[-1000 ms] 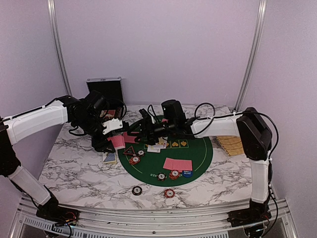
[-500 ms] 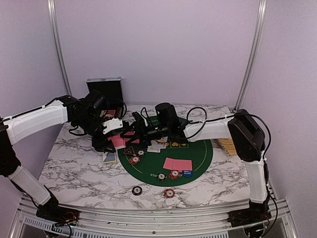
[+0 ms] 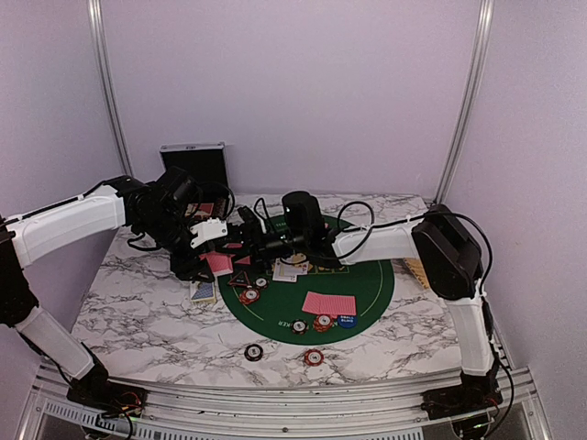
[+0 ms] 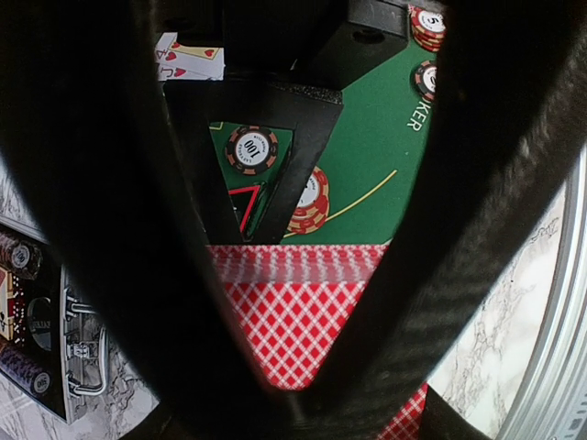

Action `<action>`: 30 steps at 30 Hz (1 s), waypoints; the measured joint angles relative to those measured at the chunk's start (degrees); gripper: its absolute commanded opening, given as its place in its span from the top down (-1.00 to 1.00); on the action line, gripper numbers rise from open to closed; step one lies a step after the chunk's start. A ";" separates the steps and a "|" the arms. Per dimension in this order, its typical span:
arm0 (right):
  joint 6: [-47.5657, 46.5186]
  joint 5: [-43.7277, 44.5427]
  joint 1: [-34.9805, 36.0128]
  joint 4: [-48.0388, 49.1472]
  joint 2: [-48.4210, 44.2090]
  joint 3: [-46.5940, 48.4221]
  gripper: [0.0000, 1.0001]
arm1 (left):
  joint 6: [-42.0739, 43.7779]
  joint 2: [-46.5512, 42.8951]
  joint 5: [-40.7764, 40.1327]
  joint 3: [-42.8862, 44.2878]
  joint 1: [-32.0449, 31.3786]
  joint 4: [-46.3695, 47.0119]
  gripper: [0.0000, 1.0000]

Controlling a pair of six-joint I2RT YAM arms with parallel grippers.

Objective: Distribute texas hold em gaming equipment

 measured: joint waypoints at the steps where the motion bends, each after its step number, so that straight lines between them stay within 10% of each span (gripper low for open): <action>1: 0.17 -0.02 0.00 0.15 0.09 0.02 -0.71 | 0.00 0.00 0.02 0.00 0.00 0.00 1.00; 30: 2.19 -0.13 0.02 1.97 0.39 0.02 -0.68 | -0.02 0.00 0.48 0.42 0.00 0.00 1.00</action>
